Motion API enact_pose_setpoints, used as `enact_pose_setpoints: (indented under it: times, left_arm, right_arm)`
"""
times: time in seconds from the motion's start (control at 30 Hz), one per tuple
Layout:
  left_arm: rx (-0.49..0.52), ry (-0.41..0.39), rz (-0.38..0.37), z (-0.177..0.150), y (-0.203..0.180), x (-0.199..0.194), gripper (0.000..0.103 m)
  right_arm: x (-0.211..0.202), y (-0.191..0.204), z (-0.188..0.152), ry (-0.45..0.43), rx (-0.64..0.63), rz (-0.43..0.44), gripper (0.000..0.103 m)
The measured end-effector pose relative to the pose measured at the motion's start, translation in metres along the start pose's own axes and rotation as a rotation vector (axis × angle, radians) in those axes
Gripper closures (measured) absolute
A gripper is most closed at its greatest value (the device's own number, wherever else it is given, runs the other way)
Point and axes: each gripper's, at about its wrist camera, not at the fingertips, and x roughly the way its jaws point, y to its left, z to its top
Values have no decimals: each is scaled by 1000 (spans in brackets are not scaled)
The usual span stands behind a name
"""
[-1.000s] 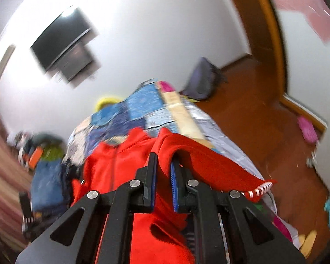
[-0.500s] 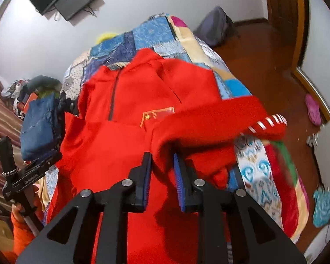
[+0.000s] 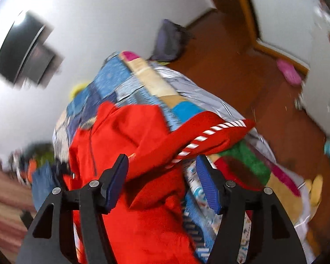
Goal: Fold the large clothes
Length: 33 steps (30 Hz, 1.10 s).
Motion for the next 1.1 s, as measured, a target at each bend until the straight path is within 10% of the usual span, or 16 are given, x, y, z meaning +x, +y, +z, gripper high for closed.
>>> enact_pose_setpoints:
  times: [0.47,0.63,1.1]
  left_arm:
    - [-30,30,12,-1,9,10,34]
    - [-22,32,12,-1,7,12,34]
    - [-12,7,11,1,1,0,34]
  right_arm:
    - [87,-28,20,146,112,-2,43]
    - [93,-28,22,159,36,-60,95]
    - [46,70,-4,154,-255,207,100]
